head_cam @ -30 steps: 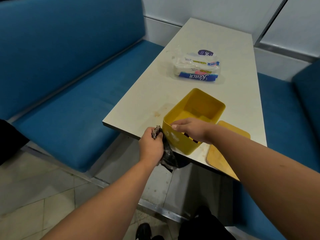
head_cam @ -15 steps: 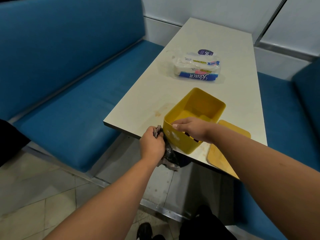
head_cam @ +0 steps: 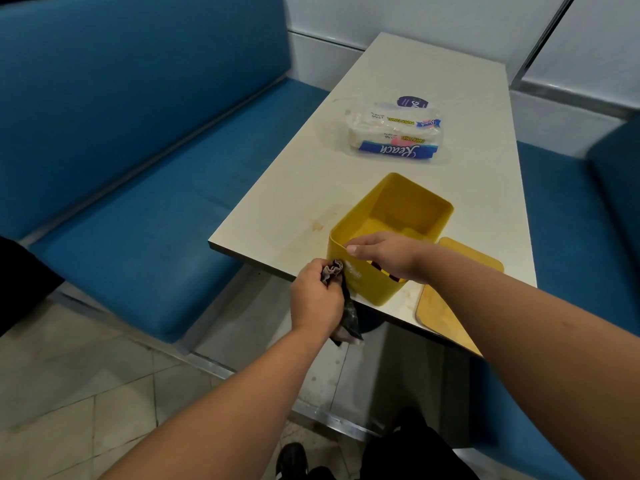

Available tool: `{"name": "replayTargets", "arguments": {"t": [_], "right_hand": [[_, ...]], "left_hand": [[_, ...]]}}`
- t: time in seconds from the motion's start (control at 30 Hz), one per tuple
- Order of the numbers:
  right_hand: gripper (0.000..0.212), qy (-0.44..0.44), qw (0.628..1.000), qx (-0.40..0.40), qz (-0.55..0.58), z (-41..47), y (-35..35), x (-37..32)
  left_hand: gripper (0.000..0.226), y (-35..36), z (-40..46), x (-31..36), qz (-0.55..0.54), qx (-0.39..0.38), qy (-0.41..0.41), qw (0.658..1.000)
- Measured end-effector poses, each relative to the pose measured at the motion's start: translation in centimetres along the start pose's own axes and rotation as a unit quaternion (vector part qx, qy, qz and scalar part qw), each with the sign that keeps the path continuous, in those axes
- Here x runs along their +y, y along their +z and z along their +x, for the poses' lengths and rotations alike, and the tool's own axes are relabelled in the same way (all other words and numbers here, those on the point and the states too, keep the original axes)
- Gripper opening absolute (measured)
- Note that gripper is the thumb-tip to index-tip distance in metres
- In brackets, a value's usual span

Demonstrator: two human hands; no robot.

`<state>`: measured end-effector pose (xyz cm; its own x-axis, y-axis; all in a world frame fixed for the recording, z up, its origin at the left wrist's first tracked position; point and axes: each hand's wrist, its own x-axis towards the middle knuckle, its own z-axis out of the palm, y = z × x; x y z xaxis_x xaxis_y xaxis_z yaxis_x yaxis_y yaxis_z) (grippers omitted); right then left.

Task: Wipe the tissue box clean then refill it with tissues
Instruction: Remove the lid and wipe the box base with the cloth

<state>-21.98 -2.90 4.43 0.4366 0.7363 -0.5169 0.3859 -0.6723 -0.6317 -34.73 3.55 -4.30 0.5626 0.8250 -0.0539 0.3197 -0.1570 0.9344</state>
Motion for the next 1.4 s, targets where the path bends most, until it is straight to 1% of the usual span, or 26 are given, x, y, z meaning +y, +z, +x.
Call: {"name": "replayTargets", "arguments": {"t": [0.13, 0.23, 0.27, 0.37, 0.4, 0.47, 0.53, 0.63, 0.7, 0.77, 0.8, 0.9, 0.93, 1.03, 1.07, 1.17, 1.2, 1.27, 1.3, 1.33, 1.37, 1.4], "right_hand": [[0.047, -0.001, 1.000, 0.002, -0.004, 0.0, -0.1, -0.1], [0.048, 0.000, 1.000, 0.000, -0.006, 0.0, 0.0, -0.1], [0.048, 0.000, 1.000, -0.001, -0.010, 0.1, 0.0, 0.0], [0.047, -0.002, 1.000, 0.000, -0.011, 0.1, -0.1, 0.0], [0.047, -0.002, 1.000, 0.001, -0.008, 0.1, -0.1, 0.0], [0.047, 0.000, 1.000, 0.001, -0.007, 0.0, 0.0, -0.1], [0.048, 0.002, 1.000, 0.000, -0.009, 0.0, 0.0, 0.0], [0.046, 0.003, 1.000, 0.004, -0.005, 0.0, 0.0, -0.1], [0.046, 0.002, 1.000, 0.005, -0.007, -0.1, 0.0, -0.1], [0.046, 0.001, 1.000, 0.005, -0.012, -0.1, -0.1, -0.3], [0.046, 0.003, 1.000, 0.004, -0.012, -0.1, -0.1, -0.2], [0.047, 0.005, 1.000, -0.001, -0.015, -0.1, -0.1, -0.3], [0.047, 0.004, 1.000, 0.000, -0.016, -0.2, -0.1, -0.3], [0.047, 0.002, 1.000, 0.007, -0.021, -0.4, -0.1, -0.4], [0.047, 0.003, 1.000, 0.006, -0.021, -0.4, -0.1, -0.4], [0.048, 0.008, 1.000, 0.002, -0.023, -0.4, 0.0, -0.5], [0.048, 0.007, 1.000, 0.001, -0.025, -0.4, -0.1, -0.5], [0.047, 0.006, 1.000, 0.002, -0.023, -0.5, -0.1, -0.6], [0.047, 0.005, 1.000, 0.003, -0.021, -0.5, -0.1, -0.6], [0.047, 0.006, 1.000, 0.003, -0.020, -0.5, -0.1, -0.6], [0.047, 0.007, 1.000, 0.003, -0.019, -0.5, -0.1, -0.5], [0.047, 0.009, 1.000, 0.003, -0.018, -0.5, -0.1, -0.4]], "left_hand": [[0.007, -0.4, 0.4, 0.0, -0.035, 0.039, 0.028, 0.998], [0.007, -0.4, 0.5, -0.3, 0.022, 0.009, -0.011, 1.000], [0.006, -0.4, 0.6, -0.3, 0.028, 0.008, -0.012, 1.000], [0.004, -0.5, 0.4, 0.0, -0.034, 0.024, 0.029, 0.999], [0.004, -0.5, 0.4, 0.0, -0.039, 0.021, 0.032, 0.999], [0.005, -0.4, 0.4, -0.3, -0.007, 0.001, 0.012, 1.000], [0.005, -0.4, 0.5, -0.4, 0.013, 0.000, 0.009, 1.000], [0.006, 0.3, -0.8, 0.7, -0.026, 0.009, 0.048, 0.998], [0.011, 0.9, -2.1, 1.3, -0.022, -0.017, 0.081, 0.996], [0.012, 0.8, -2.0, 1.1, -0.013, -0.030, 0.097, 0.995], [0.011, 0.6, -1.6, 0.8, -0.007, -0.026, 0.094, 0.995], [0.008, 0.1, -0.9, 0.5, -0.011, 0.012, 0.054, 0.998], [0.009, 0.3, -1.2, 0.6, -0.015, 0.011, 0.051, 0.999], [0.015, 0.6, -2.0, 0.8, 0.002, -0.039, 0.079, 0.996], [0.015, 0.4, -1.7, 0.7, 0.010, -0.043, 0.082, 0.996], [0.009, 0.0, -0.9, 0.5, 0.001, 0.000, 0.056, 0.998], [0.008, 0.2, -1.3, 0.7, -0.011, -0.002, 0.051, 0.999], [0.012, 0.8, -2.8, 1.0, -0.022, -0.060, 0.068, 0.996], [0.014, 1.0, -3.2, 1.0, -0.009, -0.091, 0.081, 0.993], [0.015, 1.0, -3.2, 0.7, 0.005, -0.105, 0.087, 0.991], [0.014, 0.7, -2.7, 0.5, 0.012, -0.100, 0.081, 0.992], [0.013, 0.4, -2.0, 0.3, 0.014, -0.073, 0.061, 0.995]]}}
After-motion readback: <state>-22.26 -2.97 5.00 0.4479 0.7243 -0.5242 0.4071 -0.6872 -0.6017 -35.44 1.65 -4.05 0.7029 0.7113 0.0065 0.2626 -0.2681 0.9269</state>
